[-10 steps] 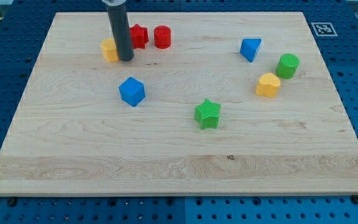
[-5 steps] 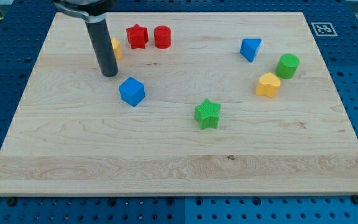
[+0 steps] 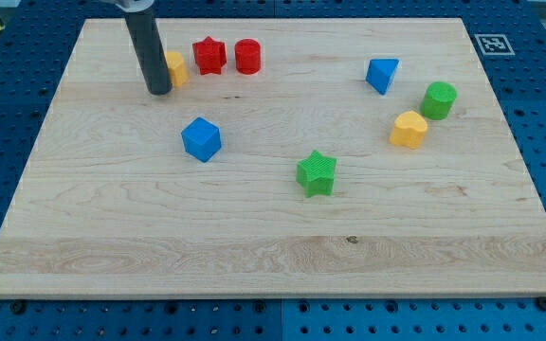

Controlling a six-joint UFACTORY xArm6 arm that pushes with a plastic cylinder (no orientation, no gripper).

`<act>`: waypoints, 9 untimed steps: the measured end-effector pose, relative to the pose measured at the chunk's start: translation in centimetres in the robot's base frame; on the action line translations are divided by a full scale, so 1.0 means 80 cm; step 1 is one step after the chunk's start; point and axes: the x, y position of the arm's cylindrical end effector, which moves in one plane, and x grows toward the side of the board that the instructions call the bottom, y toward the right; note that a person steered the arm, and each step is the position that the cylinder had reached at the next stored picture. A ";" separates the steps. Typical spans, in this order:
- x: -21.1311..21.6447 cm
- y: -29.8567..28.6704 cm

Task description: Push the yellow hexagon into the red star

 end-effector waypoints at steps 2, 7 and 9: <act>-0.021 0.000; -0.047 -0.058; -0.041 -0.054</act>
